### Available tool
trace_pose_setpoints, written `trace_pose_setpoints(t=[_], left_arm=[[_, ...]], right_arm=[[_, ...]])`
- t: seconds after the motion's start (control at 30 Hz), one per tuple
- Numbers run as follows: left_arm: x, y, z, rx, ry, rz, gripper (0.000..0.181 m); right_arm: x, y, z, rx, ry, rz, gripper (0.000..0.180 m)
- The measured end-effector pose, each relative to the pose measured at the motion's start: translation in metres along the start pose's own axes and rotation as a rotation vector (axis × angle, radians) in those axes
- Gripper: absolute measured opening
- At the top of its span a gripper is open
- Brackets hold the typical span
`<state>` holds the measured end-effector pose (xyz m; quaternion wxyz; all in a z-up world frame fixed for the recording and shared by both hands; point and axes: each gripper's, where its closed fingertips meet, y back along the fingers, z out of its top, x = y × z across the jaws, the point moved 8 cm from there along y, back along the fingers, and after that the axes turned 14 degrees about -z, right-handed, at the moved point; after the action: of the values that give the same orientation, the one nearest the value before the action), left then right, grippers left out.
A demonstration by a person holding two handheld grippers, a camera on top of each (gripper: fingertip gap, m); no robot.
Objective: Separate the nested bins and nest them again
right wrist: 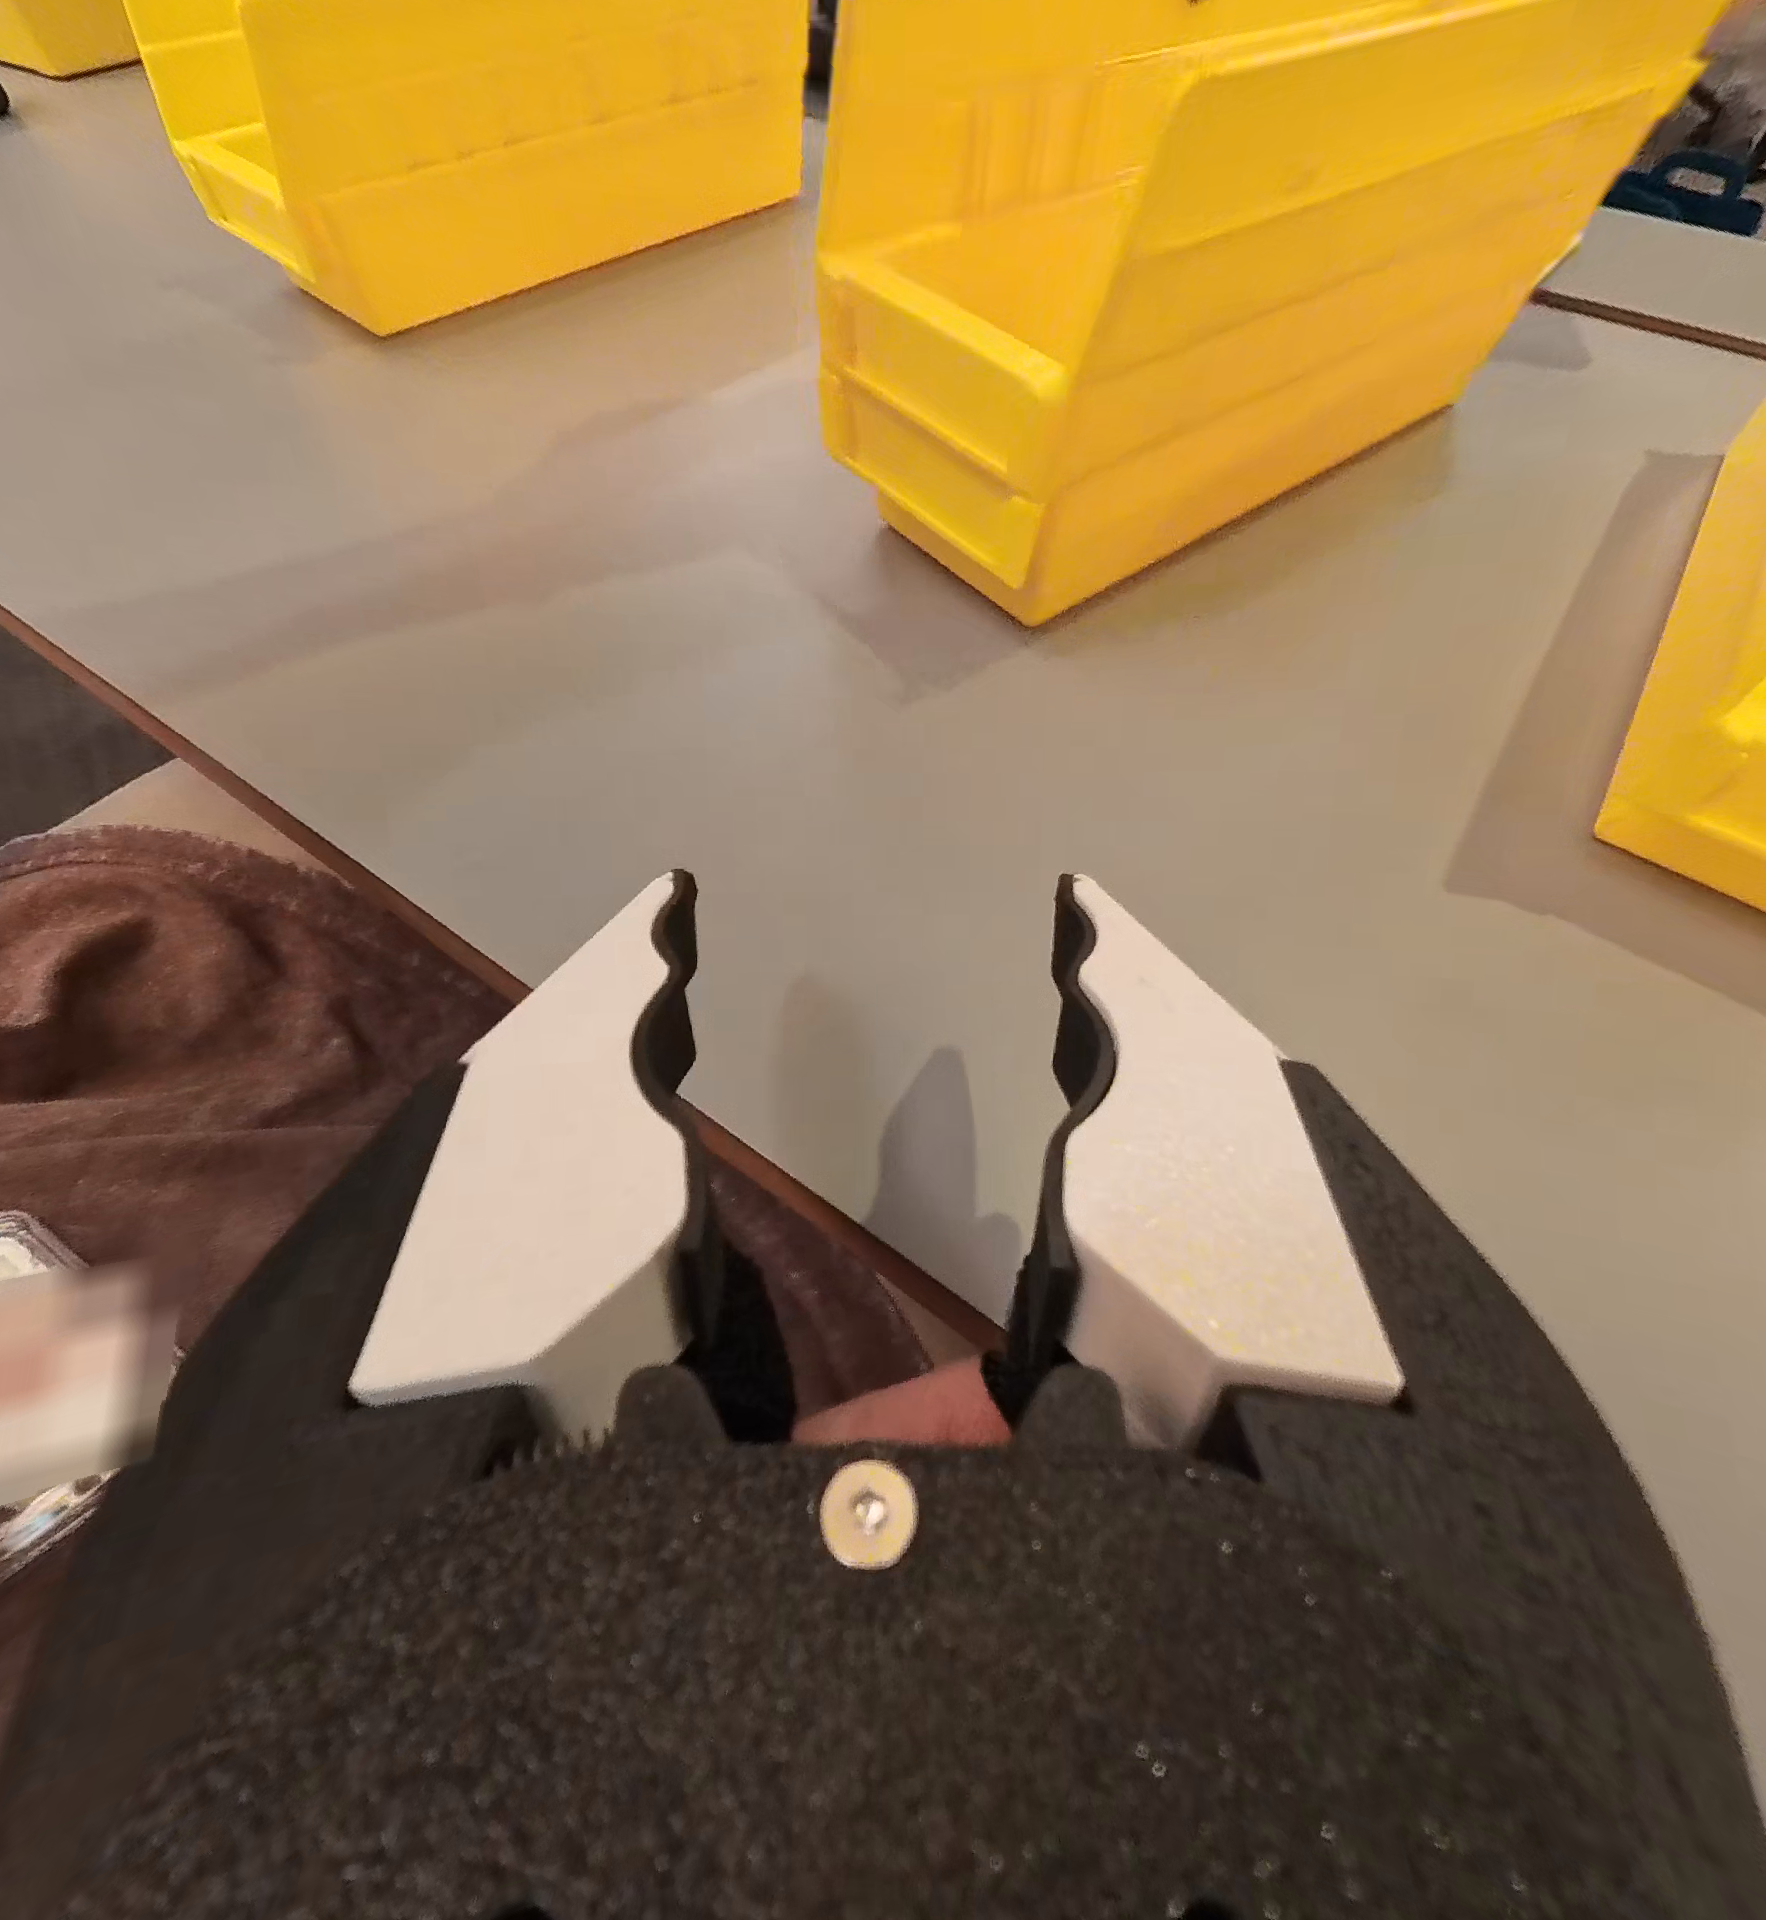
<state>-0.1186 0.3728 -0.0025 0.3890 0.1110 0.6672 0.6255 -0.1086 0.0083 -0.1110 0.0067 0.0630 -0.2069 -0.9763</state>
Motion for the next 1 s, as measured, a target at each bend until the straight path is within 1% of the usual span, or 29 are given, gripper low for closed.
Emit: trace_pose_setpoints(t=[0.2, 0.43, 0.57, 0.77, 1.0], left_arm=[[-0.011, 0.005, 0.003, -0.030, -0.028, 0.052, 0.001], [-0.012, 0.015, -0.002, 0.020, -0.122, 0.134, 0.001], [-0.009, 0.020, -0.005, 0.031, -0.092, 0.018, 0.002], [-0.001, 0.026, -0.009, -0.012, -0.031, -0.174, 0.002], [0.004, 0.033, -0.010, -0.061, 0.009, -0.233, 0.003]], right_arm=[[0.003, 0.001, -0.001, 0.010, 0.016, 0.013, 0.069], [0.004, -0.001, -0.002, 0.011, 0.024, 0.008, 0.069], [0.004, -0.004, -0.003, 0.017, 0.016, 0.002, 0.069], [0.005, -0.006, -0.004, 0.022, 0.023, -0.001, 0.069], [0.004, -0.005, -0.004, 0.021, 0.017, -0.001, 0.069]])
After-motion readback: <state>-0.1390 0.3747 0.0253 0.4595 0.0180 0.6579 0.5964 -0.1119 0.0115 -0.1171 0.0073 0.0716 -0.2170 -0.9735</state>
